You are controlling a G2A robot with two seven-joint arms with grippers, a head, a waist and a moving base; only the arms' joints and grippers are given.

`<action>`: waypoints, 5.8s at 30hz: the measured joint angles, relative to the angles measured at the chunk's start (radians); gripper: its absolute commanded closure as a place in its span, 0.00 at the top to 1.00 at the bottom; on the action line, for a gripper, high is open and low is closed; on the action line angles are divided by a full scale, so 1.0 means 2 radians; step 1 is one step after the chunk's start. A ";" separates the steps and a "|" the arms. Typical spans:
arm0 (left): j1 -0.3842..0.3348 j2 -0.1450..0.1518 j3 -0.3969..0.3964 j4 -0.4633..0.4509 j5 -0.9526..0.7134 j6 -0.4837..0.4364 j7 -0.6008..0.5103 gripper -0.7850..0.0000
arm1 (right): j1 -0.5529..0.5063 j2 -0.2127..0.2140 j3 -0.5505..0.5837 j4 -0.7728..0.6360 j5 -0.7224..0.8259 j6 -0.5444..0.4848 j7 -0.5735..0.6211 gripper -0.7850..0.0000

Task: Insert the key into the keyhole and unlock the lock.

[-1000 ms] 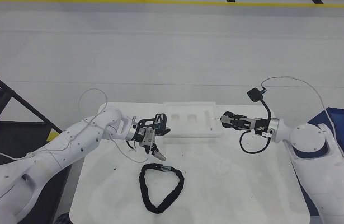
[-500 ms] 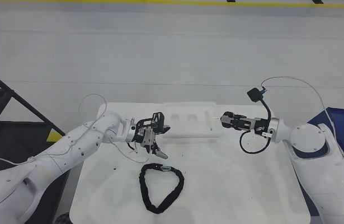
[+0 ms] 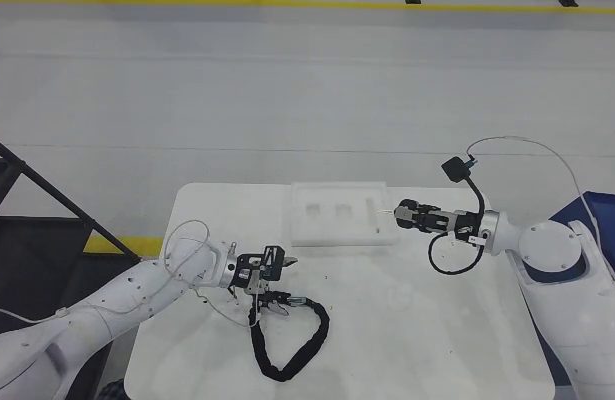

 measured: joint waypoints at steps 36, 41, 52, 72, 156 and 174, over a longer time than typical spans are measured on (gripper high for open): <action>0.030 -0.061 -0.012 0.078 0.114 0.023 0.026 0.00 | 0.000 0.000 0.000 0.000 0.000 0.000 0.000 0.00; 0.030 -0.060 -0.026 0.077 0.105 0.017 0.059 0.00 | 0.000 0.000 0.000 0.000 0.000 0.000 0.000 0.00; 0.023 -0.056 -0.066 0.032 0.068 -0.009 0.125 0.00 | 0.000 0.000 0.000 0.000 0.000 0.000 0.000 0.00; -0.001 -0.092 -0.092 -0.033 0.039 -0.032 0.161 0.00 | -0.119 0.020 0.051 -0.182 0.028 0.067 0.075 0.00; 0.013 -0.172 -0.130 0.011 0.096 0.030 0.184 0.00 | -0.093 0.063 0.061 -0.361 -0.098 0.303 0.134 0.00; 0.021 -0.180 -0.140 0.015 0.111 0.022 0.192 0.00 | -0.102 0.069 0.064 -0.361 -0.102 0.324 0.120 0.00</action>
